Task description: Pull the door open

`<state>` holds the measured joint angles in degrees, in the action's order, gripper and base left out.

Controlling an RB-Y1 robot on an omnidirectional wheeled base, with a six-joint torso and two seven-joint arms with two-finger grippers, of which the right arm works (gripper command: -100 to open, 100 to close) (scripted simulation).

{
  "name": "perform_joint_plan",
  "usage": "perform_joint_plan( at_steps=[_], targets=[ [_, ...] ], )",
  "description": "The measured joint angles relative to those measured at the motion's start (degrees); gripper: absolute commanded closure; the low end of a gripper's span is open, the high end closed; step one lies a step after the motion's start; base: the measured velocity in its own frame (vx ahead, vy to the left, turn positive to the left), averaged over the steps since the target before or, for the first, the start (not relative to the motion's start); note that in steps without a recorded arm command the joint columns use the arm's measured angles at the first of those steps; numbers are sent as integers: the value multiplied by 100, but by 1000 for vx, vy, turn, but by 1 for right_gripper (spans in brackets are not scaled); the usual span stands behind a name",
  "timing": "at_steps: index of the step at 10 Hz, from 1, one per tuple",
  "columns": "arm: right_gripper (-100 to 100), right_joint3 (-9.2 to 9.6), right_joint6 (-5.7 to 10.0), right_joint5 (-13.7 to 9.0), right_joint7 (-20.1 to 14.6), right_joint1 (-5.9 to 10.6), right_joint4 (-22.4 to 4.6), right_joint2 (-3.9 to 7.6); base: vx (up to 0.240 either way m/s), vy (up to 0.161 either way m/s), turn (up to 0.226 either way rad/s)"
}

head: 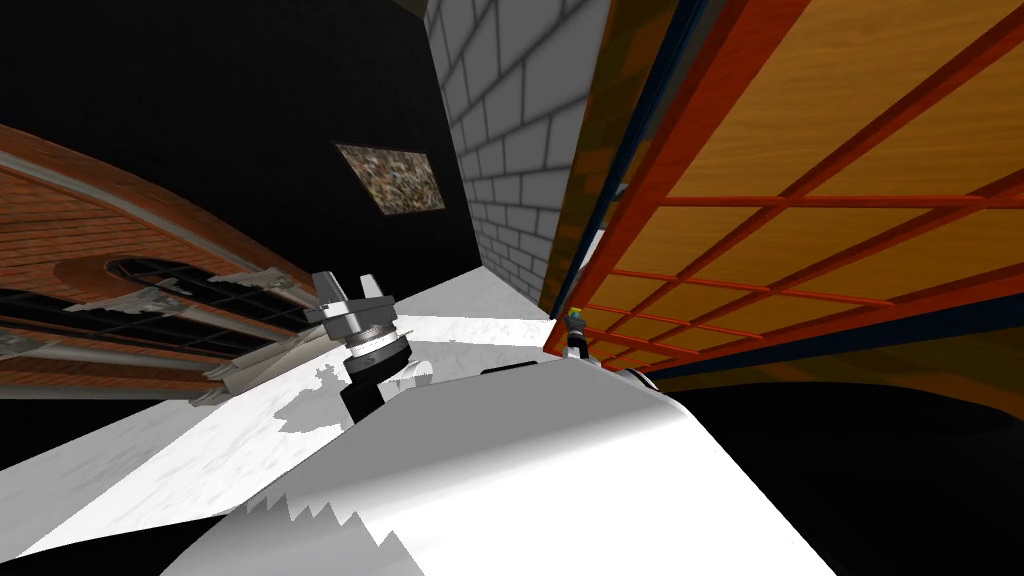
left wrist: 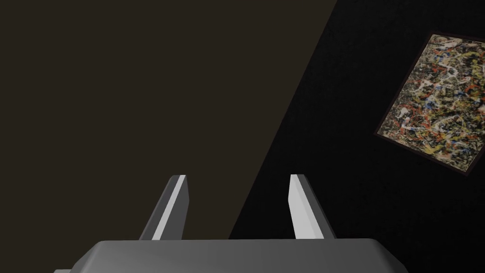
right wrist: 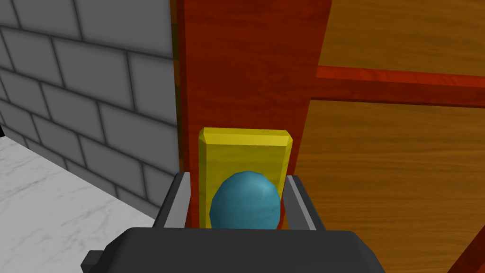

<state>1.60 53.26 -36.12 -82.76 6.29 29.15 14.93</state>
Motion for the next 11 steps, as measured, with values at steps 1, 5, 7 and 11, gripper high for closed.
perform_joint_plan(
  at_steps=[1,5,7,11],
  targets=[
    [100,-5,1,-4,-3,-2,-7,6,0,0,0],
    [100,0,0,1,-1,1,-7,5,-28,-2,17],
    [100,97,28,65,-121,35,-25,86,-207,-23,97],
    [100,375,-14,230,-369,-56,62,163,-229,-17,95]
  ],
)
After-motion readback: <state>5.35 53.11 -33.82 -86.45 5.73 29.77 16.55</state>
